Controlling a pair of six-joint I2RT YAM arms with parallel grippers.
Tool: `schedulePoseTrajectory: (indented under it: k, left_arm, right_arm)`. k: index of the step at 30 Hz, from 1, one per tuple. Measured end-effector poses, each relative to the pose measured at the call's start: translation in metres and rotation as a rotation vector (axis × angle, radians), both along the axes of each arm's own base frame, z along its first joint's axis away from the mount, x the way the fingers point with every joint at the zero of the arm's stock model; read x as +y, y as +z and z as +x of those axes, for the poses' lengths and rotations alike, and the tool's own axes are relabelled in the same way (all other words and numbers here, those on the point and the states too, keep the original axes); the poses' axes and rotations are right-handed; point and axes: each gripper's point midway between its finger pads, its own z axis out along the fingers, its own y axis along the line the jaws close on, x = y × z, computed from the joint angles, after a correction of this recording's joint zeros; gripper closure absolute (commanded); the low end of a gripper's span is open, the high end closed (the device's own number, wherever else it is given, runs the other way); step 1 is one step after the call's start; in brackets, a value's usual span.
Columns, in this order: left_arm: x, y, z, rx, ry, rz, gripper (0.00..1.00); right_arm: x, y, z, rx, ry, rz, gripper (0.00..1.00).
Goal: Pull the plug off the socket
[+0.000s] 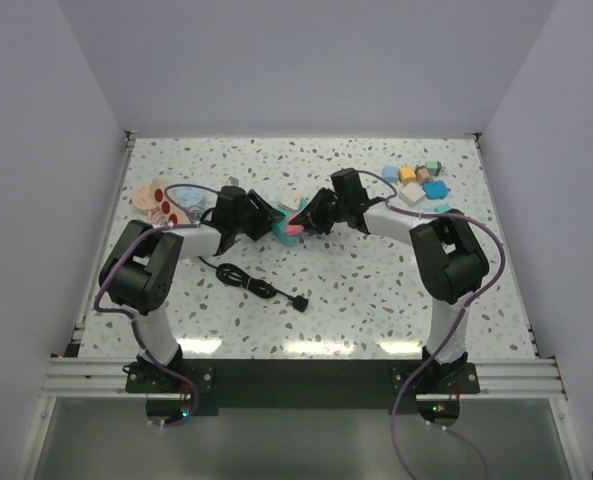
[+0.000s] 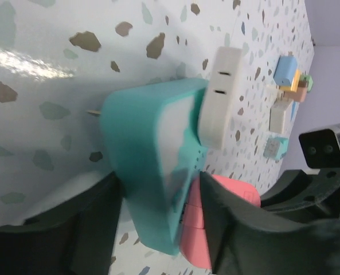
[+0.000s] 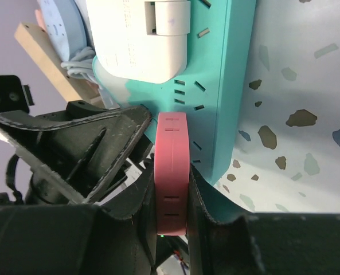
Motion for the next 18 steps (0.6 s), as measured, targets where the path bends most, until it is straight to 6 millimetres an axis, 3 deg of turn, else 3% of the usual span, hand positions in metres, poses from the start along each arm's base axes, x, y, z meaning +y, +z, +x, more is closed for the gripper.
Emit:
schedulePoseTrajectory:
  k: [8,9,11,18]
  left_arm:
    - [0.004,0.003,0.006,-0.012,0.040,-0.016,0.77]
    - [0.004,0.003,0.006,-0.014,0.040,-0.016,0.88]
    - [0.004,0.003,0.006,-0.014,0.039,-0.016,0.99]
    - [0.002,0.009,0.004,-0.018,0.006,0.016,1.00]
  right_arm:
    - [-0.001,0.006,0.006,0.011,-0.036,0.046,1.00]
    - [-0.001,0.006,0.006,0.012,-0.036,0.048,1.00]
    - [-0.001,0.006,0.005,0.013,-0.034,0.044,1.00]
    - [-0.012,0.019,0.002,0.006,0.074,-0.092,1.00]
